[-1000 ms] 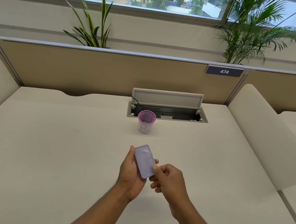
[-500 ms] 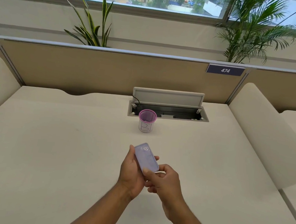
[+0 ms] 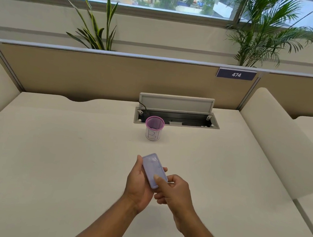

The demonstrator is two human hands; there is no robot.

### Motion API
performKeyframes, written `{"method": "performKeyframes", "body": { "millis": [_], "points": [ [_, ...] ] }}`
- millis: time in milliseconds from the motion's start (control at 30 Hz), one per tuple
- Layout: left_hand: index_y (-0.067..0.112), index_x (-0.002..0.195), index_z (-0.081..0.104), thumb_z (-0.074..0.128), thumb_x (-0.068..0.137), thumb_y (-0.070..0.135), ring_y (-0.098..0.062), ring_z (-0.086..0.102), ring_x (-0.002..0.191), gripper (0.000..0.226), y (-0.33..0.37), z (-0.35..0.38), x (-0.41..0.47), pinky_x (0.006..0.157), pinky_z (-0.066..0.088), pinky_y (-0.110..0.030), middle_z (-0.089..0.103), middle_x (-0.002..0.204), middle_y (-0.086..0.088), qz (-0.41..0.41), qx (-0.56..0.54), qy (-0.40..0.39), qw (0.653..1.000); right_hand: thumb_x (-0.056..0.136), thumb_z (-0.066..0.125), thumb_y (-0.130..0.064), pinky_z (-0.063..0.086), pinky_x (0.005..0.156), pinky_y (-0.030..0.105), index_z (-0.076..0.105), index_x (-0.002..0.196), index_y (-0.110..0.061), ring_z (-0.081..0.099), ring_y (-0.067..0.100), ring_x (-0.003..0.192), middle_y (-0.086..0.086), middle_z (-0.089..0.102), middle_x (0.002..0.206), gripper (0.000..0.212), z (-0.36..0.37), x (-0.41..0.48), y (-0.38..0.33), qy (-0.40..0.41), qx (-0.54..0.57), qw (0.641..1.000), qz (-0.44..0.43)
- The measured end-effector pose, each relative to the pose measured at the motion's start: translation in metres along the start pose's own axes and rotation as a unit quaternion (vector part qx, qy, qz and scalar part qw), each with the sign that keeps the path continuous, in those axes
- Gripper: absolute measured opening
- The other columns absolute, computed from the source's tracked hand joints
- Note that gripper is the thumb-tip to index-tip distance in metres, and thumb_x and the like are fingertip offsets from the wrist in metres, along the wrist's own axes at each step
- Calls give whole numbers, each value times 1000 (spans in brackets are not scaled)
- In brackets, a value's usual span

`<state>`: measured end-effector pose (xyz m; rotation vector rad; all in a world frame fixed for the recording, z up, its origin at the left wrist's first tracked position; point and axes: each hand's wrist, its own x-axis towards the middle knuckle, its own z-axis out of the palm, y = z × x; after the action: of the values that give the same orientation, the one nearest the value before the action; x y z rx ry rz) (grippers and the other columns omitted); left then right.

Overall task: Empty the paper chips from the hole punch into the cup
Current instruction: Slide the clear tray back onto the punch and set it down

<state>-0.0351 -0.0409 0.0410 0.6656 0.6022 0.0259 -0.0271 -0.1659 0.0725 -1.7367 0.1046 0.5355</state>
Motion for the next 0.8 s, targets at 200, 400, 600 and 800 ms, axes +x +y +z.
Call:
{"method": "performKeyframes", "body": {
  "millis": [200, 400, 600, 800],
  "points": [
    [13, 137, 60, 33, 103, 62, -35, 61, 118, 65, 2, -1, 0, 107, 49, -49, 65, 128, -22, -10, -7, 3, 1000, 80, 83, -53, 52, 76, 15, 65, 117, -32, 64, 4, 91, -17, 64, 113, 46, -11, 4, 16, 67, -283, 915, -279],
    [11, 144, 57, 34, 106, 55, -31, 64, 127, 63, -4, 2, 7, 103, 54, -45, 66, 142, -16, -34, 11, -1, 999, 86, 85, -32, 57, 57, 32, 70, 102, -21, 62, 19, 73, -3, 66, 86, 24, -17, 10, 30, 101, -444, 809, -371],
    [8, 129, 71, 46, 109, 28, -36, 70, 103, 38, -5, 13, 16, 96, 59, -52, 73, 118, -18, 4, 56, -24, 998, 96, 74, -14, 53, 54, 27, 75, 105, -16, 60, 16, 62, -1, 67, 77, 9, -27, 21, 30, 146, -412, 831, -344],
    [10, 128, 69, 55, 105, 12, -39, 76, 109, 27, -5, 27, 36, 101, 59, -56, 76, 124, -17, 8, 138, -12, 990, 94, 70, -6, 41, 64, 10, 83, 92, -14, 62, 14, 68, 2, 75, 79, 16, -45, 47, 22, 209, -276, 905, -249]
  ]
}}
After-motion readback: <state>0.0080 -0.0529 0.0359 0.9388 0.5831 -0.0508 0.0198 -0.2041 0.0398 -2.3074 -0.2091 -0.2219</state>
